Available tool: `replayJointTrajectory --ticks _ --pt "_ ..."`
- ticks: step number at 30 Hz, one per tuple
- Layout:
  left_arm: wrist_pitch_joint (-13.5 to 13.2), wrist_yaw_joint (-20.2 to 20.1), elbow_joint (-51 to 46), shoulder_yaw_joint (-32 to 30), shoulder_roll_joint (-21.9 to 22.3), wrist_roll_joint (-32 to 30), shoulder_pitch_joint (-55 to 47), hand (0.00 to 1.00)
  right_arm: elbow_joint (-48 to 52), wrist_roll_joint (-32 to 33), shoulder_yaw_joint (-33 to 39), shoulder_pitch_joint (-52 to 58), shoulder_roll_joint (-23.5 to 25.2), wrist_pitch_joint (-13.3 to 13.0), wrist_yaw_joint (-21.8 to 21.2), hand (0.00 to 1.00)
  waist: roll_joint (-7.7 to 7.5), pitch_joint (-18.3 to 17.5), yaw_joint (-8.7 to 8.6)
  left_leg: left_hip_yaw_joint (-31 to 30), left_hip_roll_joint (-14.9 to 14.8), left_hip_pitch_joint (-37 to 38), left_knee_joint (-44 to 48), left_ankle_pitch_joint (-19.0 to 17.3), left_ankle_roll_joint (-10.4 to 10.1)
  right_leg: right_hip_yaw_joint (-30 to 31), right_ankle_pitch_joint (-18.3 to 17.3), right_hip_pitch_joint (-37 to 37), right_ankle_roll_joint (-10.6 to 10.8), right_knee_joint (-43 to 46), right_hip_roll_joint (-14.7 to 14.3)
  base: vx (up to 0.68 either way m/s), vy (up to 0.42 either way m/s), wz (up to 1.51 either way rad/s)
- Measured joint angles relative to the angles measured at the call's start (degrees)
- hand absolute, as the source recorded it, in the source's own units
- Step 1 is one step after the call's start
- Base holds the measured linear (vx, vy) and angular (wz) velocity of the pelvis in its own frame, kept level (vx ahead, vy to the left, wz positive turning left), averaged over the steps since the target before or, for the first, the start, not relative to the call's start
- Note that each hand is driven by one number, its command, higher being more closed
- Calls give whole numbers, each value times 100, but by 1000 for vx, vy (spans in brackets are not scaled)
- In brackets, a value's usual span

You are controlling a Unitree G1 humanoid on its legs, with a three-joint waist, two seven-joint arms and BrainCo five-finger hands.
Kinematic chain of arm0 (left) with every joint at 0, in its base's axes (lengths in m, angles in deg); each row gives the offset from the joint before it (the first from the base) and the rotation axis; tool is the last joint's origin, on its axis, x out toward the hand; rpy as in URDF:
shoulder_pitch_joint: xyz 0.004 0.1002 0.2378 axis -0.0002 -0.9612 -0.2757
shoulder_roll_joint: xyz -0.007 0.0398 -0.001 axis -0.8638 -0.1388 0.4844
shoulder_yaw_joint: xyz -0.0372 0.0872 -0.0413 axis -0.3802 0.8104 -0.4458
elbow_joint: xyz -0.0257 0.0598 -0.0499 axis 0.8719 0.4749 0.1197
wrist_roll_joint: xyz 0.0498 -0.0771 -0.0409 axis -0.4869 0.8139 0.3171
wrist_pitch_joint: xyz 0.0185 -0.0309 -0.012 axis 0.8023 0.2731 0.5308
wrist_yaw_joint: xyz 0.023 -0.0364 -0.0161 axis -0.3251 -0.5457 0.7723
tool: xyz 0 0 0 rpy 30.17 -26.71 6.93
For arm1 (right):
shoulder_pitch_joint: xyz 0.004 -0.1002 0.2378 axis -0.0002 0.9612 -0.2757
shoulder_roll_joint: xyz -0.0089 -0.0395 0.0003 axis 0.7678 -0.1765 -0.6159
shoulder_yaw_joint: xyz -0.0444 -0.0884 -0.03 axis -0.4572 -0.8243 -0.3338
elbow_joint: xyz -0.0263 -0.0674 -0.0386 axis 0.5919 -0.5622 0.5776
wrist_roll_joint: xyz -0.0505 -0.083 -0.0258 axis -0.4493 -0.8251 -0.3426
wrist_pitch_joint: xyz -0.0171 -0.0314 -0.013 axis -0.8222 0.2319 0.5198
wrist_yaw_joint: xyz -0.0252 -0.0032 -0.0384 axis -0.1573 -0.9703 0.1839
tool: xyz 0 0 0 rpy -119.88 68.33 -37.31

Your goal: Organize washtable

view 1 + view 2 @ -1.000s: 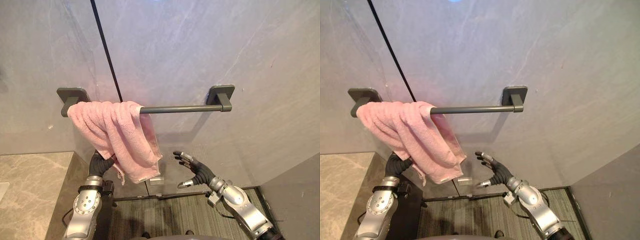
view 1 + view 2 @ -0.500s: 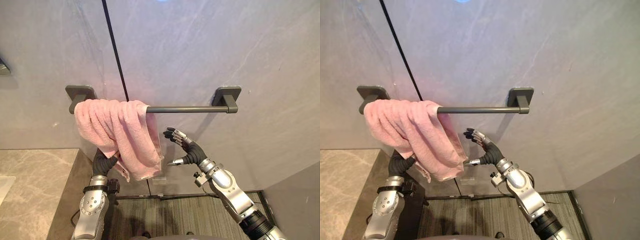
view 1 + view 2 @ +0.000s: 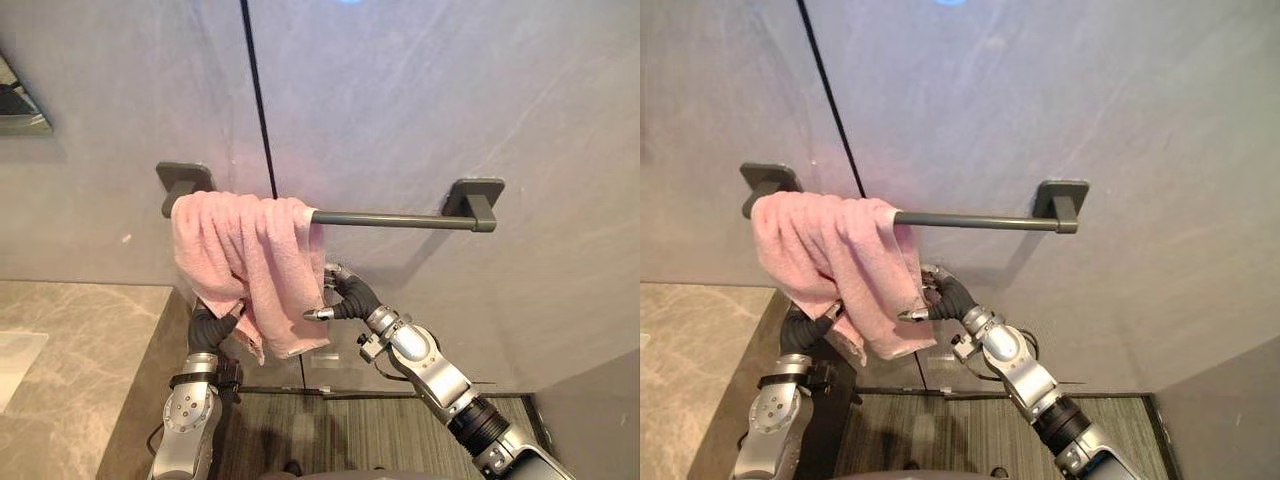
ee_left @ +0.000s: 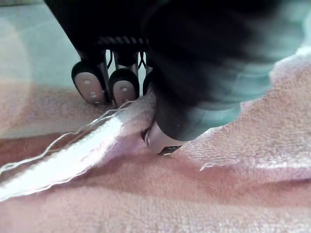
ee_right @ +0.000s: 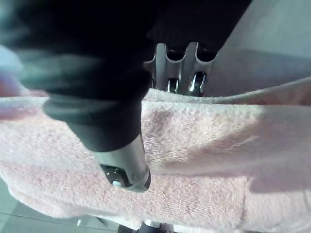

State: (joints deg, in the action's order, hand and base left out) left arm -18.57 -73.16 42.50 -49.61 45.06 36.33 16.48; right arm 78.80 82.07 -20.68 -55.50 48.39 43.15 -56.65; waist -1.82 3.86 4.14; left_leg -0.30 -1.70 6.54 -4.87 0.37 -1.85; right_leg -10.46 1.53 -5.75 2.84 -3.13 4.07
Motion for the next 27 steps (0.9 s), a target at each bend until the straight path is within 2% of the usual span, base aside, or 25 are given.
replayJointTrajectory --ticks 20,22,27 --pt "-1 -20 60 15 -23 1 -44 100 -3 5 -209 -251 42 1 -71 100 -29 -27 -5 37 -44 -195 125 -24 -16 79 -4 118 -19 12 -28 -29 -9 0" --pt "-1 -20 59 -11 -19 0 -44 100 -2 5 -137 -226 39 1 -73 100 -27 -26 -5 58 -36 -154 66 -25 -15 88 -21 114 -29 31 -25 -33 -1 -5" --pt "-8 -13 39 -130 9 -3 -97 100 312 7 623 389 -2 -10 -94 100 -33 -32 -3 77 -19 -26 -38 -20 -11 93 -97 130 1 129 0 6 2 -1"
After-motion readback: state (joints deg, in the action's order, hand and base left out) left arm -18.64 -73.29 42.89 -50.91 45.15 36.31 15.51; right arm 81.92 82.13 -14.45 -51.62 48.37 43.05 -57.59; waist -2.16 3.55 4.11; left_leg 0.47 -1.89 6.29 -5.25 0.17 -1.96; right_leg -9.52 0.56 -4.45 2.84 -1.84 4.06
